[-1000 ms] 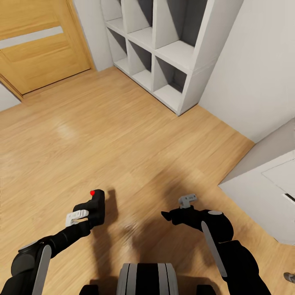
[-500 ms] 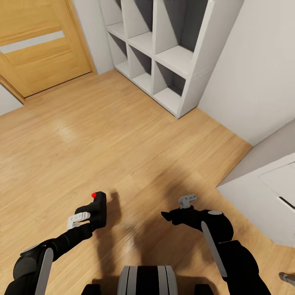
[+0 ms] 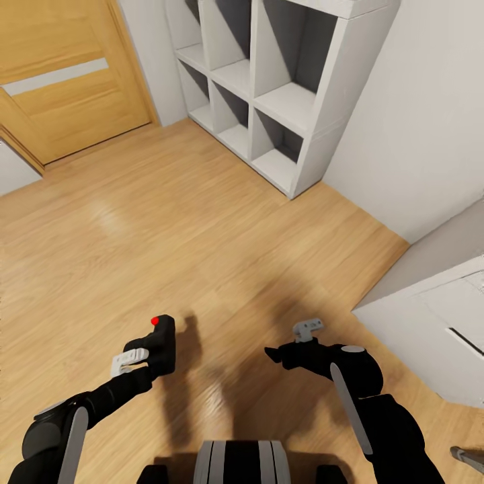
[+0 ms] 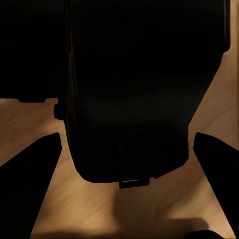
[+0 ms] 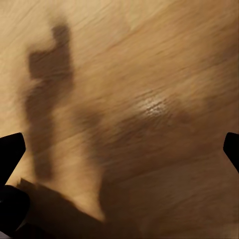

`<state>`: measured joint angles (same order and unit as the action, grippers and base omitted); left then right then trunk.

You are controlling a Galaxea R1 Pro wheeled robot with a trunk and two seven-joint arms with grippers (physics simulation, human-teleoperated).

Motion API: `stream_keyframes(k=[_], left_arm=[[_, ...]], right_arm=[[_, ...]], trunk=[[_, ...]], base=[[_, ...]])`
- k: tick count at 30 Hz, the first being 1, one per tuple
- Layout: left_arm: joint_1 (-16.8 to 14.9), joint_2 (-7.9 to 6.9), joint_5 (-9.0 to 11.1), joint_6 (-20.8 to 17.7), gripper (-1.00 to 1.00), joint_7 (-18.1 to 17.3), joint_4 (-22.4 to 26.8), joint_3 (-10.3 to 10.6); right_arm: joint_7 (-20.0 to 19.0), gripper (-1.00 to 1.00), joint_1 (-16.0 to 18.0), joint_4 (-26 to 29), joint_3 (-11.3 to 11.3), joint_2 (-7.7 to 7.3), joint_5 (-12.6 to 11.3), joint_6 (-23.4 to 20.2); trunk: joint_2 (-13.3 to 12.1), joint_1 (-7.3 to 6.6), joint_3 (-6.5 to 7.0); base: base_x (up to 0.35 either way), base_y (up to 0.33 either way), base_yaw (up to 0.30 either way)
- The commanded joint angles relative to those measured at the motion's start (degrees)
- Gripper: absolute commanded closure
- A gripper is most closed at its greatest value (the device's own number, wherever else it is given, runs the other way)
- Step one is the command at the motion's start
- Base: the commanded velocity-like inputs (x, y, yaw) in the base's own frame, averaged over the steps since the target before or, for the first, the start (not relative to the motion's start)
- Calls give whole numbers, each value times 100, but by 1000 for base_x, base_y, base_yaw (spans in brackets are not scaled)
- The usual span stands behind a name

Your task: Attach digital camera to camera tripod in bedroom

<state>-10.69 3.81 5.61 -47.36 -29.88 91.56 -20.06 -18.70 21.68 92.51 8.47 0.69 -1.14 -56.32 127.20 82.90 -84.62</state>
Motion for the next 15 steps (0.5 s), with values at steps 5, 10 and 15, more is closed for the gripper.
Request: stream_keyframes(k=[5, 10, 15], left_arm=[[-4, 2, 54, -76, 100, 3, -2, -12], [-3, -1, 54, -84, 100, 4, -5, -15], [-3, -2, 54, -87, 100, 5, -6, -12]], right_arm=[[-2, -100, 3, 4, 1, 1, -7, -28], [-2, -100, 3, 4, 3, 1, -5, -29], [-2, -100, 3, 4, 4, 1, -3, -33]], trunk=[[-201, -111, 109], [-401, -221, 234], [-602, -331, 365]], base=[[0, 0, 0], [0, 0, 0], [0, 0, 0]])
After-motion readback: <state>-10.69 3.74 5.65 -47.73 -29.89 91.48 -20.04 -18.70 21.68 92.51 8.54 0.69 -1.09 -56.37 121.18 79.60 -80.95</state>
